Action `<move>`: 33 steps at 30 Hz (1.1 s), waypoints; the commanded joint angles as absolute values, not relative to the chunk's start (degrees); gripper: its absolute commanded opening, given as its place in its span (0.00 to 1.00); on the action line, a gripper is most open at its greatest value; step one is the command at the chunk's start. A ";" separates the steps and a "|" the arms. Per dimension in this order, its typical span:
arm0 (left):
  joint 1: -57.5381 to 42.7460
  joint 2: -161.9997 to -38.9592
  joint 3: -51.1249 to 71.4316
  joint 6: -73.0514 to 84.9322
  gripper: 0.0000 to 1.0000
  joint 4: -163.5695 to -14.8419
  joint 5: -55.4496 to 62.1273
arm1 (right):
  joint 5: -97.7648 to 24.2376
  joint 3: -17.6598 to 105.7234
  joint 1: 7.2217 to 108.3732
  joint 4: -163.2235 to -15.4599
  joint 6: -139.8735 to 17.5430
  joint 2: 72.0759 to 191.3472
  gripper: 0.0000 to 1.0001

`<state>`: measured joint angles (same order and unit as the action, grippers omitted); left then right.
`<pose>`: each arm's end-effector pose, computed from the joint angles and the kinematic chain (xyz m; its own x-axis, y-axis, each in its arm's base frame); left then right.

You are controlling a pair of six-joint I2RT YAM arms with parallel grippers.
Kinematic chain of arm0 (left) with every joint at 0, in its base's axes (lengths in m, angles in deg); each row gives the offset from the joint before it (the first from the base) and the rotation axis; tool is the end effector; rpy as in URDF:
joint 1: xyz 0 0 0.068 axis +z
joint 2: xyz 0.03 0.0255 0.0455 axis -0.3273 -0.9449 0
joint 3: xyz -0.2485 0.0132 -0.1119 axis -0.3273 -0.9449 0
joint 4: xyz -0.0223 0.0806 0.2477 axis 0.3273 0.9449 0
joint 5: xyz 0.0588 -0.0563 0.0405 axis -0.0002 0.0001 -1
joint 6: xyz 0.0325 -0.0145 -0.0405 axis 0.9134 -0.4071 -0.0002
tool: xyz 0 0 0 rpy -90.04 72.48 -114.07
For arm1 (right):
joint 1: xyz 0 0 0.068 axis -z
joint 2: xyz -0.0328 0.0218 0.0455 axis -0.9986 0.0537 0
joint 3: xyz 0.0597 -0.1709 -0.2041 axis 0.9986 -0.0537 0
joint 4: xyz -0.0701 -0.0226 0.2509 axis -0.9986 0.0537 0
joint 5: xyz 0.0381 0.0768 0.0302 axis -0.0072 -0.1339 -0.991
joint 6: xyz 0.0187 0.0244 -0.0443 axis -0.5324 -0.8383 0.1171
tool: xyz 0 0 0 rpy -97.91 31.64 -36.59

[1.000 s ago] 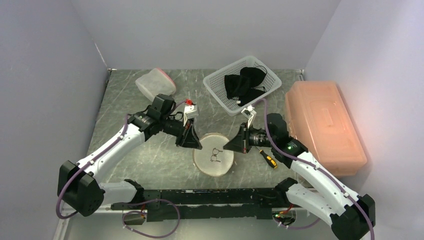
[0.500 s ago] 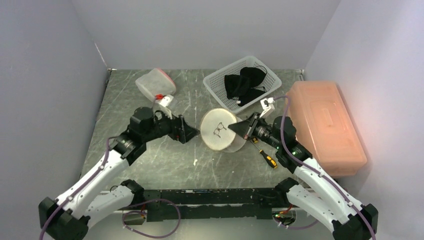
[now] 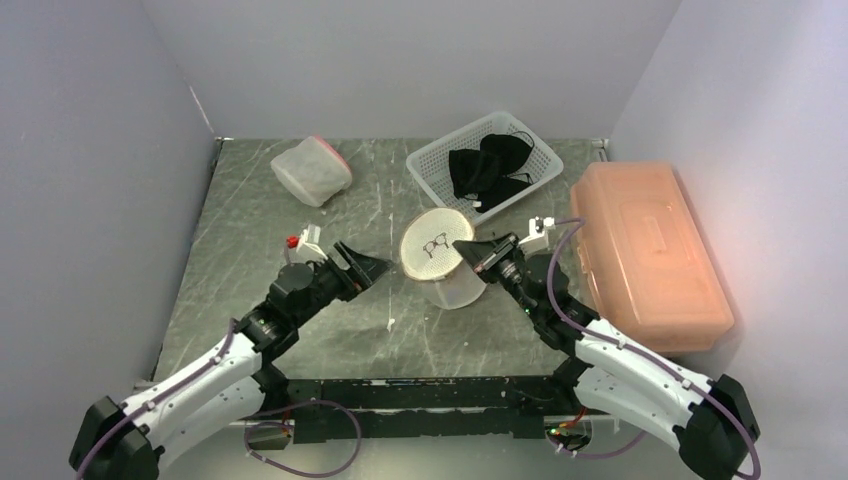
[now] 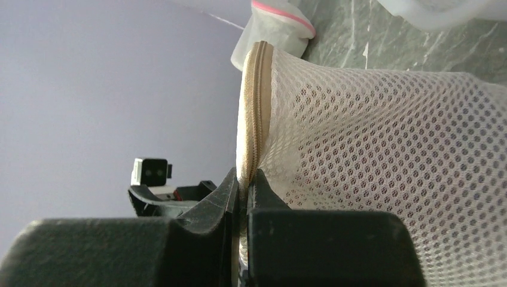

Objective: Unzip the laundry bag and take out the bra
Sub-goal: Adjust the laundry bag at the center of the board.

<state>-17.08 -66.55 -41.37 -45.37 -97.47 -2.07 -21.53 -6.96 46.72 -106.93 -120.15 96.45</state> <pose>0.1444 -0.1078 0.2374 -0.6268 -0.6430 -0.4401 0.1564 0.4495 -0.8795 0.1521 0.1223 0.2623 -0.5147 0.7488 -0.4176 -0.1702 0.3881 0.9058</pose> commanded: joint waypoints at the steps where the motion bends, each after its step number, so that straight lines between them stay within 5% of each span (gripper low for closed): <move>1: -21.49 -69.58 -40.29 -53.68 0.90 -106.35 -10.03 | -13.93 -7.69 45.03 -114.89 -125.95 98.00 0.00; 19: -22.63 -96.25 -36.26 -62.25 0.69 -124.87 0.85 | -13.19 -15.59 44.69 -116.47 -130.14 97.17 0.00; 29: -22.88 -101.16 -36.27 -64.59 0.56 -129.78 3.53 | -12.87 -17.35 44.69 -116.65 -130.00 96.62 0.00; 33: -23.17 -101.10 -37.09 -64.32 0.35 -129.70 2.76 | -12.96 -17.99 44.81 -117.08 -129.96 96.64 0.00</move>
<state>-22.57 -101.19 -38.09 -64.00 -125.89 1.75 -13.94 -17.25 44.88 -112.77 -129.59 97.39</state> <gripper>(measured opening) 0.479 0.054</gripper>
